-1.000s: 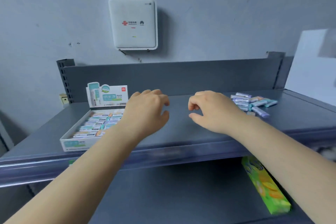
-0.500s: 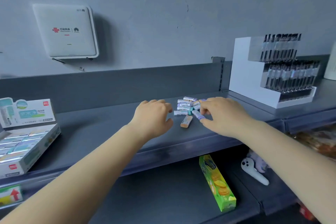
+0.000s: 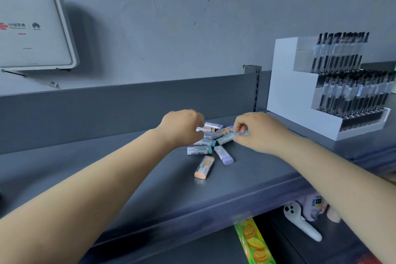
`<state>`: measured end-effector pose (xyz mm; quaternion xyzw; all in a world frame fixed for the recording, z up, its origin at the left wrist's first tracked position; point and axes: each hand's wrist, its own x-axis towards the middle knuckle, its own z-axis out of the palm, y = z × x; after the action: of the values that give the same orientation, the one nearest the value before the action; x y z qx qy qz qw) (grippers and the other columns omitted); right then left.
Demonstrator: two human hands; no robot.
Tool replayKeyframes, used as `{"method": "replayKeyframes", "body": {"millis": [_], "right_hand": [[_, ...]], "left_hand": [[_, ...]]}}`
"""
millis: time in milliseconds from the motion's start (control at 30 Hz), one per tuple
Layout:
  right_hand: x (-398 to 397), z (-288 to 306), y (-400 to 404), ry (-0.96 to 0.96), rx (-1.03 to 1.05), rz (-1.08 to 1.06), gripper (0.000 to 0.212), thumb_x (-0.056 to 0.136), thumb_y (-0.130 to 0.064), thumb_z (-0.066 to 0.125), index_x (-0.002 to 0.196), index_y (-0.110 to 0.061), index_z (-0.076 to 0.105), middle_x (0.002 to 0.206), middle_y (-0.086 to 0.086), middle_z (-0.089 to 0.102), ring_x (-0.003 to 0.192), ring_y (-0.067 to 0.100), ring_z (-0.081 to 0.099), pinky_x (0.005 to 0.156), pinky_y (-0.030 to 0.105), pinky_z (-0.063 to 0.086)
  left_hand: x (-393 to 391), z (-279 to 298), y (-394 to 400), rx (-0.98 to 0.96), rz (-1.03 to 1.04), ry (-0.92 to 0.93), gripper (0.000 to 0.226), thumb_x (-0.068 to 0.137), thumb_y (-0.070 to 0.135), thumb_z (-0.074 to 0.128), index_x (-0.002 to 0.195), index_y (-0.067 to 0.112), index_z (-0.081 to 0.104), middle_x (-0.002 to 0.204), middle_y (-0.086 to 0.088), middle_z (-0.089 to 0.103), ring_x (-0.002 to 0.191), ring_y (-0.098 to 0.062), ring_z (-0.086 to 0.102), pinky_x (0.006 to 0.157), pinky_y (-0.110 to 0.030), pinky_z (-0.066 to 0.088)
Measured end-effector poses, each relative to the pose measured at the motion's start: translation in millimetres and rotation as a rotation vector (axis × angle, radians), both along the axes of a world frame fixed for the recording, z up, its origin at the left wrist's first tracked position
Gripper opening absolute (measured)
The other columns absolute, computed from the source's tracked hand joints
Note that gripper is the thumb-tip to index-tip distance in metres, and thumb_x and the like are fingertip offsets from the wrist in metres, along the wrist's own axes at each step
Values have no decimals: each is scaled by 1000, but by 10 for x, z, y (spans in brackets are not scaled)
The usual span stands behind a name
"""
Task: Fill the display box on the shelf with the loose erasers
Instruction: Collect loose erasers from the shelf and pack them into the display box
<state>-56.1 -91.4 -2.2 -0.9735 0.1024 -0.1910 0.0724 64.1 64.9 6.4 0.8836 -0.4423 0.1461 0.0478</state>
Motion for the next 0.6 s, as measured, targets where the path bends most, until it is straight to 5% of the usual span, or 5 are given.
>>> {"method": "replayKeyframes", "body": {"millis": [300, 467, 600], "right_hand": [[605, 4, -442, 93, 104, 95, 21, 80, -31, 66, 99, -23, 66, 89, -8, 59, 68, 2, 48, 66, 23, 40], [822, 3, -421, 235, 116, 204, 22, 83, -32, 62, 100, -21, 70, 84, -9, 59, 69, 3, 50, 68, 22, 41], [930, -45, -415, 344, 105, 262, 30, 77, -51, 65, 93, -27, 73, 74, -11, 56, 71, 7, 50, 66, 24, 40]], "left_hand": [[484, -39, -356, 112, -16, 125, 27, 86, 36, 56, 110, 26, 60, 109, 8, 60, 101, -18, 57, 81, -31, 47], [595, -84, -395, 43, -141, 440, 18, 84, 31, 63, 99, 22, 69, 80, 14, 58, 79, -11, 52, 68, -18, 42], [586, -87, -368, 72, -182, 495, 17, 87, 25, 61, 98, 20, 71, 98, -2, 68, 88, -22, 57, 82, -29, 46]]}}
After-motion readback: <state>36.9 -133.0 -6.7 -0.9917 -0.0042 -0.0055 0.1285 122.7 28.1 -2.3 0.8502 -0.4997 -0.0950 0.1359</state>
